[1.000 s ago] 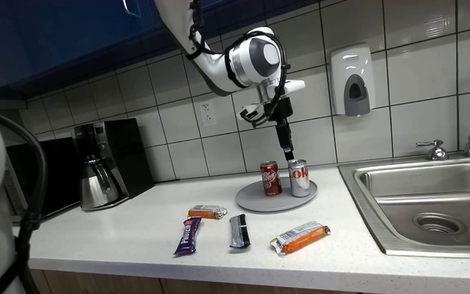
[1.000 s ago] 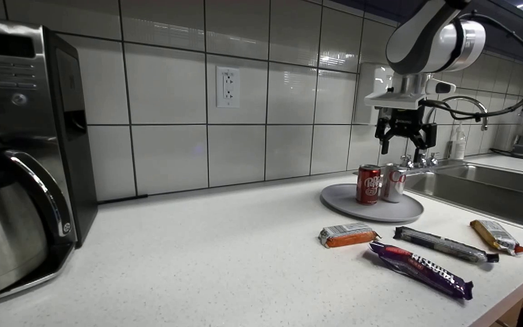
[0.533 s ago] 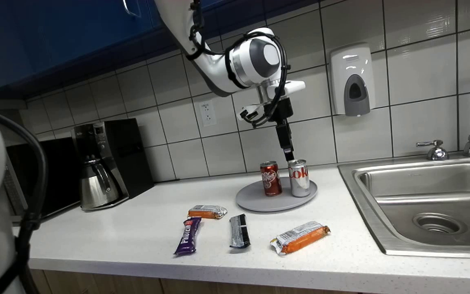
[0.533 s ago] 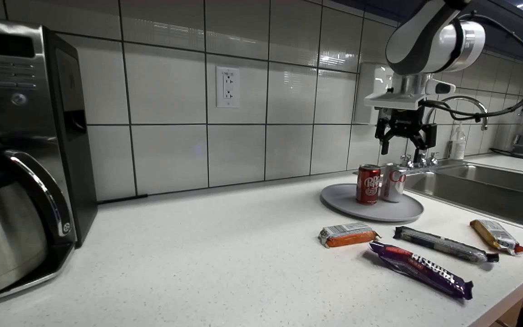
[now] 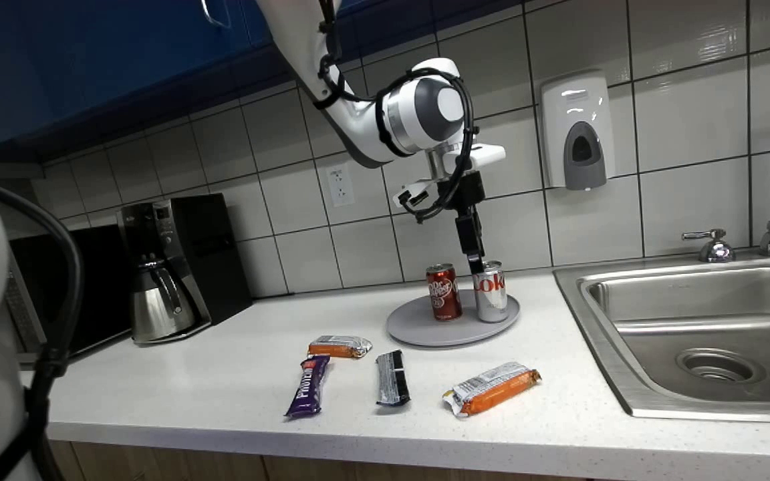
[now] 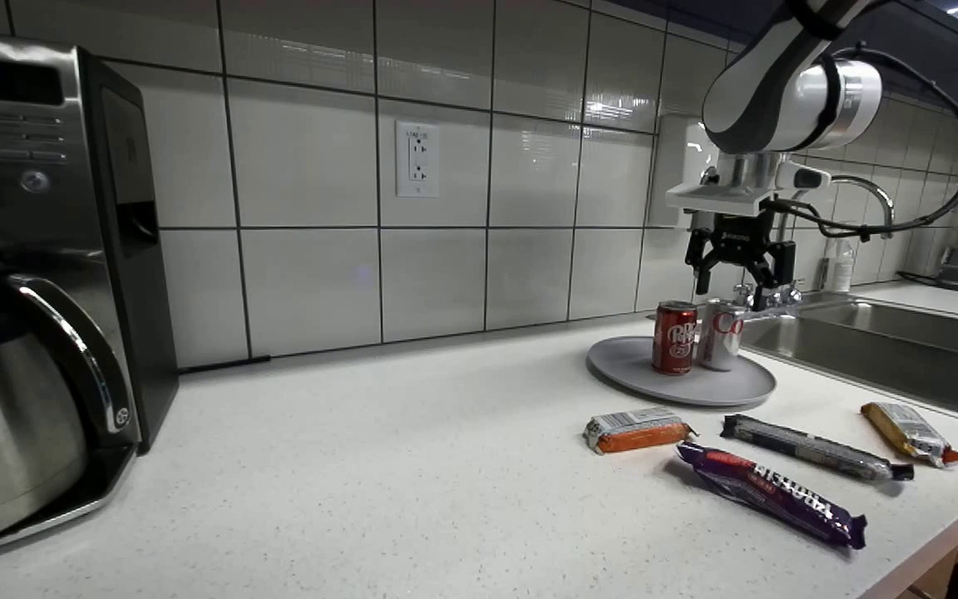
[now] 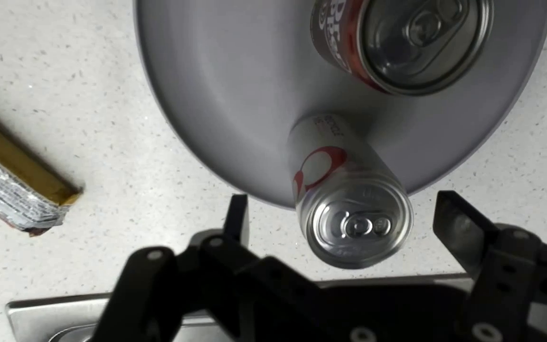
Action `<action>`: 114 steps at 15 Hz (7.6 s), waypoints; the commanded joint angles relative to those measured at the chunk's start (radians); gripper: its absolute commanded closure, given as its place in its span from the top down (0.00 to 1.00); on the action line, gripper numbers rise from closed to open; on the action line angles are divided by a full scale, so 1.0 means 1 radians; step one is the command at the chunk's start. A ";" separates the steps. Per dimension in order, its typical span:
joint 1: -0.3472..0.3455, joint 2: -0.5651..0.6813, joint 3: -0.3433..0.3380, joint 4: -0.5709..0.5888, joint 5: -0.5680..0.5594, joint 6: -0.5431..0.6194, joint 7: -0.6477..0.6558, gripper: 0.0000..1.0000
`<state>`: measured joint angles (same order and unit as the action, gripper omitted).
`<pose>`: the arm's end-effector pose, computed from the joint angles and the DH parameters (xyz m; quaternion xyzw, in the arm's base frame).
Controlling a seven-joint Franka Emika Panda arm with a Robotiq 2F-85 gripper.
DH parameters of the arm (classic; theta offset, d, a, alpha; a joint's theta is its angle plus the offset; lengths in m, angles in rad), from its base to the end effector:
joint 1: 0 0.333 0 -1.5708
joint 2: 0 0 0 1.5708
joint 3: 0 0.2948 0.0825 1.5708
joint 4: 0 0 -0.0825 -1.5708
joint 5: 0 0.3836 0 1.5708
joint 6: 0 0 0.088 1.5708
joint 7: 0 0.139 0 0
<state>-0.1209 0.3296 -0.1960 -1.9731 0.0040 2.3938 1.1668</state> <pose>0.5847 -0.1896 0.2636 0.7396 -0.6707 0.0566 0.0071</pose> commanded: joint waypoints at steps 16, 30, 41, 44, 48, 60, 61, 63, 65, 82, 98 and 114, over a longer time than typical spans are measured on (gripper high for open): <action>-0.015 0.122 -0.014 0.112 0.087 0.012 -0.035 1.00; -0.015 0.120 -0.015 0.105 0.085 0.005 -0.036 0.39; -0.021 0.053 -0.042 0.087 0.068 -0.055 -0.075 0.39; -0.021 0.027 -0.052 0.078 0.064 -0.065 -0.079 0.39; -0.024 0.006 -0.069 0.072 0.057 -0.072 -0.071 0.39; -0.015 -0.002 -0.141 0.014 -0.033 -0.056 -0.025 0.39; -0.015 0.000 -0.143 0.009 -0.040 -0.056 -0.024 0.39; -0.016 0.004 -0.145 -0.001 -0.049 -0.055 -0.022 0.39; -0.018 0.007 -0.143 -0.006 -0.047 -0.057 -0.026 0.39; -0.025 0.029 -0.140 -0.044 -0.030 -0.020 -0.029 0.39; -0.010 -0.063 -0.132 -0.051 -0.053 -0.037 -0.028 1.00; 0.035 -0.021 -0.026 -0.013 0.010 -0.014 -0.041 1.00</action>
<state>-0.0857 0.2929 -0.2457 -2.0035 -0.0149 2.3726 1.1221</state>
